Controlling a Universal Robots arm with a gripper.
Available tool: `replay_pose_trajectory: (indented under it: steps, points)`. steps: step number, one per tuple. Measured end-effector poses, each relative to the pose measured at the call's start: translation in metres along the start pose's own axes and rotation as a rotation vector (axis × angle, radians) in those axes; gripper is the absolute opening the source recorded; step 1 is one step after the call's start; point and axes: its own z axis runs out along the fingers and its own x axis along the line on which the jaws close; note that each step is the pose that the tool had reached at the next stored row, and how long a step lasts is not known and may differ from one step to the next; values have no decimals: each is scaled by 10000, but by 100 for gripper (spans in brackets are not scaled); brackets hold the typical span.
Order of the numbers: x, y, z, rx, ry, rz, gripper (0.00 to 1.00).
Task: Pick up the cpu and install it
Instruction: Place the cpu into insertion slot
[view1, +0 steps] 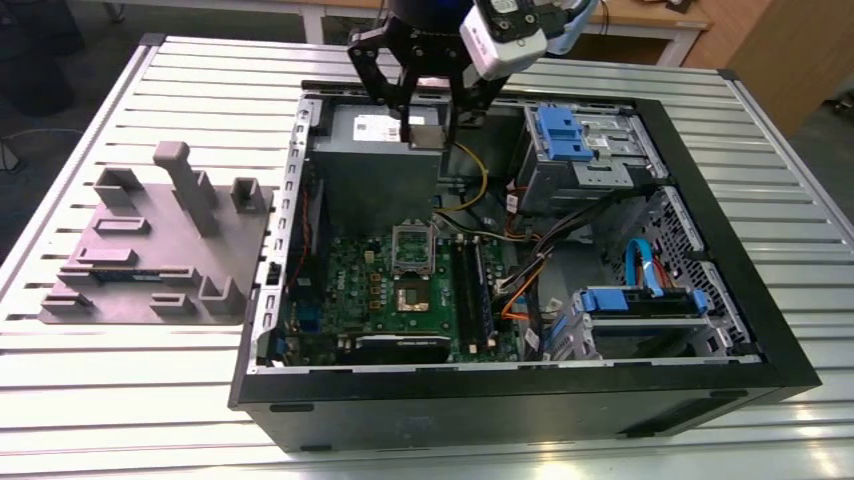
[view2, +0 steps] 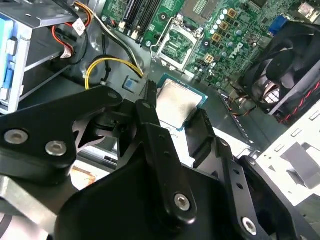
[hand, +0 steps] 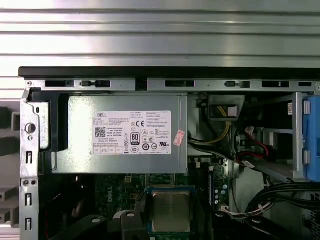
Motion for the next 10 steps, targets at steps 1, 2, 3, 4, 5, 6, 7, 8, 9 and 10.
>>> replay_pose_trajectory:
  steps: [1,2,3,4,5,6,7,8,9,10]
  points:
    - [-1,0,0,0,0,0,47]
    - [-1,-2,0,4,0,0,47]
    - [-2,-16,2,5,-1,-2,47]
    - [-2,-56,6,5,-2,-2,47]
    - [-3,-99,13,9,0,-1,47]
    - [-3,-129,30,4,-1,-1,47]
    - [-3,-155,46,8,0,-1,47]
    - [-4,-184,64,10,1,-1,47]
    - [-3,-214,82,8,0,0,47]
    - [-4,-256,100,7,-1,-1,47]
